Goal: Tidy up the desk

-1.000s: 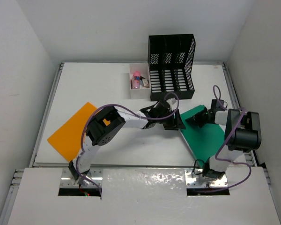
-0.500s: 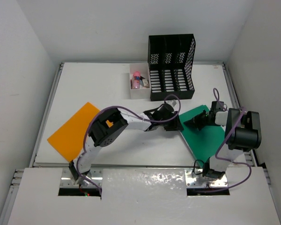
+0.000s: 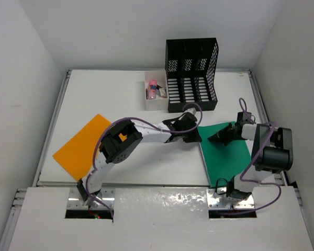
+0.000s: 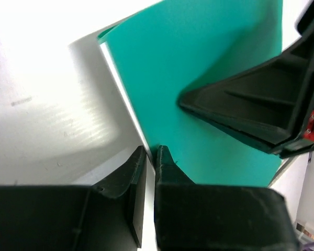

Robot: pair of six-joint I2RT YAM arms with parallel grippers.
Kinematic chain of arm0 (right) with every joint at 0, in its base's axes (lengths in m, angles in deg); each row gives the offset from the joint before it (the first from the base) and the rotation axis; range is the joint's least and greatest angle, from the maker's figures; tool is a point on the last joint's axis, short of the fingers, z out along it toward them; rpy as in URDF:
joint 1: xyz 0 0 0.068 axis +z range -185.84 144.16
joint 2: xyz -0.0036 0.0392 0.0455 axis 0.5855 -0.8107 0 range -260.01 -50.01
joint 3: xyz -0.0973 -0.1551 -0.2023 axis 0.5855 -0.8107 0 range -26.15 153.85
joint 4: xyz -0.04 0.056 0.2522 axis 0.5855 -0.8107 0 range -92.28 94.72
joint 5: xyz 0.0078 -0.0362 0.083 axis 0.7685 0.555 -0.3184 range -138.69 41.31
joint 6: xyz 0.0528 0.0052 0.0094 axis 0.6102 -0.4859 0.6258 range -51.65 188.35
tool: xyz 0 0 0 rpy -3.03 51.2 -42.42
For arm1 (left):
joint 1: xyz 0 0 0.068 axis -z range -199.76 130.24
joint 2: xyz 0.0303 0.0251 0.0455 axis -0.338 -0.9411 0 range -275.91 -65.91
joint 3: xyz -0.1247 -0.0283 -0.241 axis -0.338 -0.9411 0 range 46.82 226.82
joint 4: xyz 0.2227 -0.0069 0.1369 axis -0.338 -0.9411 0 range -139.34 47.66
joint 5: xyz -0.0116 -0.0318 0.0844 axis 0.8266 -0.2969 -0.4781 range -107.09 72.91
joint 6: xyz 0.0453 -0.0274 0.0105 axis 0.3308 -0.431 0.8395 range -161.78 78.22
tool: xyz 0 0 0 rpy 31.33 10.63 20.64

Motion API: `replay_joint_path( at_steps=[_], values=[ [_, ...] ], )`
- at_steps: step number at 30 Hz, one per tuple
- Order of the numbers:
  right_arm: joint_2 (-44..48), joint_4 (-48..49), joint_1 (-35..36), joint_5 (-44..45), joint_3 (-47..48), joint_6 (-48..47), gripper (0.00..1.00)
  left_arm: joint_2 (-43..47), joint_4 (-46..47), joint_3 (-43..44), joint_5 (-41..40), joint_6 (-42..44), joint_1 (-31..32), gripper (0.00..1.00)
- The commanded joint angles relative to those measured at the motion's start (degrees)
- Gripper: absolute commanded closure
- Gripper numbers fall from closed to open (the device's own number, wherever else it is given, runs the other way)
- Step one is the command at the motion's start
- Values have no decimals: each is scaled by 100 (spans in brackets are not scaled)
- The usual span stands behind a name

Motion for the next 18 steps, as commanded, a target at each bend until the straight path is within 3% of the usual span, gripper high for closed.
replay_joint_path(
  at_steps=[1, 5, 8, 18],
  values=[
    [226, -1142, 58, 1694, 56, -952, 73, 539, 420, 547, -289, 334, -121, 100],
    [999, -1115, 58, 1986, 250, -1534, 41, 952, -405, 924, -395, 668, -279, 100],
    [1237, -1124, 58, 1987, 312, -1789, 33, 1199, -696, 1039, -483, 967, -324, 100],
    [1703, -1168, 58, 2065, 488, -2272, 26, 1666, -1093, 961, -685, 1337, -376, 100]
  ],
)
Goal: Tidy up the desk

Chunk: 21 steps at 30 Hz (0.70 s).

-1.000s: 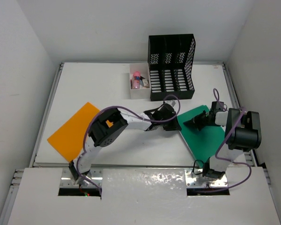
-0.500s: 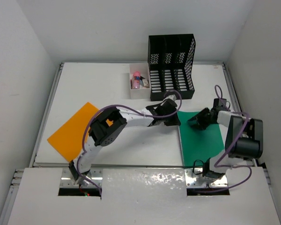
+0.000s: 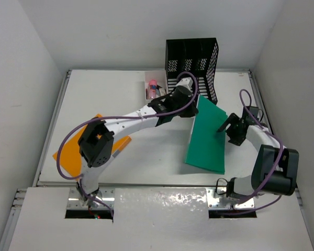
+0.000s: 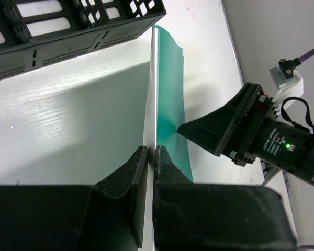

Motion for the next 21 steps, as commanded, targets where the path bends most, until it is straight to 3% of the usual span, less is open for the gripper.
replay_joint_path(
  at_steps=[1, 6, 10, 12, 13, 14, 15, 21],
  values=[
    [224, -97, 23, 199, 149, -373, 25, 201, 122, 62, 14, 119, 15, 100],
    [233, 87, 14, -73, 35, -339, 24, 210, 104, -52, 41, 119, 15, 100],
    [294, 185, -3, -31, -62, -233, 30, 166, -18, 9, -91, 251, 15, 100],
    [347, 132, -38, 154, -114, -181, 46, 175, -115, 18, -126, 303, 15, 100],
    [374, 45, -82, 590, -115, -146, 61, 183, -141, -8, -144, 321, 15, 100],
    [400, -104, -126, 777, -97, -119, 95, 236, -168, -43, -161, 339, 15, 100],
    [409, -192, -179, 849, -53, -58, 100, 262, -194, -70, -179, 356, 15, 100],
    [427, -728, -381, 1955, 149, 83, 100, 429, -247, -378, -232, 391, 15, 100]
  ],
)
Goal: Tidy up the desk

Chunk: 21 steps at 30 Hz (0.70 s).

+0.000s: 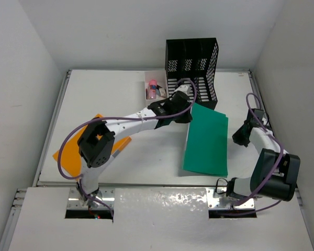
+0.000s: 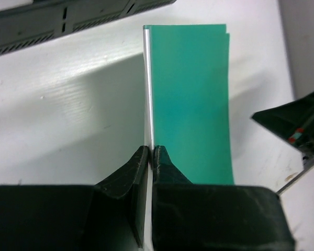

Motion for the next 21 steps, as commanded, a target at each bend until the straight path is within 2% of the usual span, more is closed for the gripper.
replay_joint_path(
  at_steps=[1, 5, 7, 11, 16, 21],
  values=[
    [110, -408, -19, 1214, 234, 140, 100, 366, 79, -63, -61, 134, 26, 100],
    [66, -724, -18, 2059, 199, 175, 100, 419, 52, -10, -96, 195, 17, 100],
    [-65, -725, -18, 2036, 155, 149, 100, 454, 43, 51, -88, 213, 17, 100],
    [-540, -419, -18, 1369, -3, 298, 100, 507, 61, 122, -44, 239, 17, 100],
    [-1111, 197, -18, 68, -222, 597, 100, 507, 341, -168, 61, 152, 26, 100],
    [-1446, 365, -18, -311, -310, 650, 100, 297, 894, -467, 632, -42, 17, 100]
  ],
)
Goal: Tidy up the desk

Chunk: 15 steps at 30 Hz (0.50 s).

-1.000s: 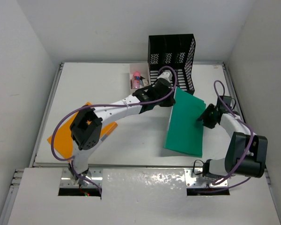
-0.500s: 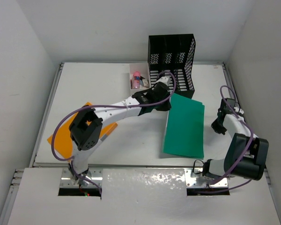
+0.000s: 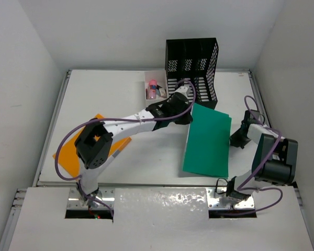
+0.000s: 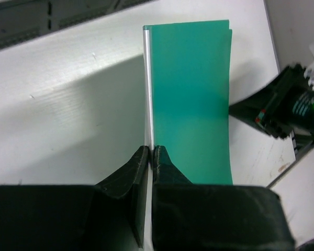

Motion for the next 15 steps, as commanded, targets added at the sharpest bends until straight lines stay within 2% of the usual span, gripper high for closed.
replay_joint_path(
  at_steps=[1, 8, 15],
  values=[
    [-528, 229, 10, -658, -356, 200, 100, 62, 664, -142, 521, -182, 15, 100],
    [-827, 370, 10, -923, -383, 191, 100, -228, 1200, -194, 1286, -384, 24, 100],
    [-950, 397, 10, -967, -339, 165, 100, -219, 1201, -203, 1410, -314, 24, 98]
  ],
)
